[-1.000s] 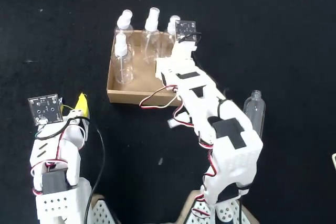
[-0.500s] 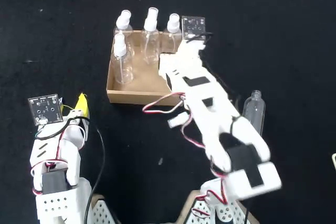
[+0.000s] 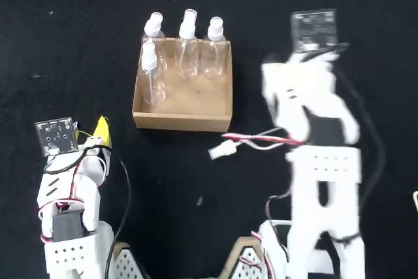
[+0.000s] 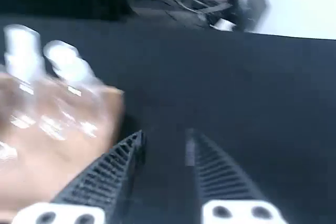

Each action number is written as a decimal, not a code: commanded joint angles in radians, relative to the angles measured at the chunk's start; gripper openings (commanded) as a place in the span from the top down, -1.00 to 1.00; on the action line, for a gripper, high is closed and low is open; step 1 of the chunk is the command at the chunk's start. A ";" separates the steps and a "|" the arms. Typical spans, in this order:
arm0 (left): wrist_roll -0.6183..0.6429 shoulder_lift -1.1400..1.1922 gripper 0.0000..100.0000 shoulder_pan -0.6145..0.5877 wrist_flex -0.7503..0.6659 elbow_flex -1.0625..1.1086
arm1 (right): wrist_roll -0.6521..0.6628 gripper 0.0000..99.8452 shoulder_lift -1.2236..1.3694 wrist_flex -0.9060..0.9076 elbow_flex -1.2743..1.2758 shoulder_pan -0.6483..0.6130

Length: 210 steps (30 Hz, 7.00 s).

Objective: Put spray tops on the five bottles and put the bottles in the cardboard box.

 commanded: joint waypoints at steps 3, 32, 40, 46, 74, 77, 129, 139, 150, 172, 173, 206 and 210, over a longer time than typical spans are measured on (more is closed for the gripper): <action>-0.002 -0.014 0.65 -0.012 -0.014 -0.004 | 0.146 0.64 0.068 0.382 -0.239 0.236; -0.003 -0.014 0.65 -0.012 -0.020 -0.004 | 0.014 0.43 0.521 0.124 0.082 0.338; -0.006 -0.014 0.65 -0.012 -0.014 -0.004 | 0.006 0.43 0.665 0.043 0.088 0.336; -0.006 -0.014 0.65 -0.012 -0.014 -0.004 | 0.017 0.88 0.722 0.097 0.012 0.338; -0.313 0.904 0.52 0.708 0.595 -0.849 | 0.206 0.98 -0.090 0.292 0.012 0.388; -0.310 1.082 0.50 0.823 0.502 -0.903 | 0.232 0.98 -0.067 0.287 0.010 0.493; -0.620 1.498 0.94 0.832 0.506 -0.949 | 0.451 0.98 0.035 0.285 0.018 0.740; -1.192 1.281 0.80 0.229 0.644 -0.809 | 0.443 0.98 0.030 0.290 0.030 0.689; -1.177 1.269 0.48 0.102 0.367 -0.760 | 0.442 0.98 0.030 0.304 0.035 0.675; 0.459 1.280 0.48 0.021 0.712 -0.883 | 0.448 0.98 0.030 0.295 0.027 0.597; 0.462 1.284 0.47 0.022 0.710 -0.852 | 0.446 0.98 0.030 0.295 0.028 0.595; 0.652 1.277 0.93 0.030 0.407 -0.719 | 0.443 0.98 0.030 0.304 0.028 0.598; 0.548 1.292 0.80 0.013 0.221 -0.789 | 0.443 0.98 0.030 0.304 0.027 0.598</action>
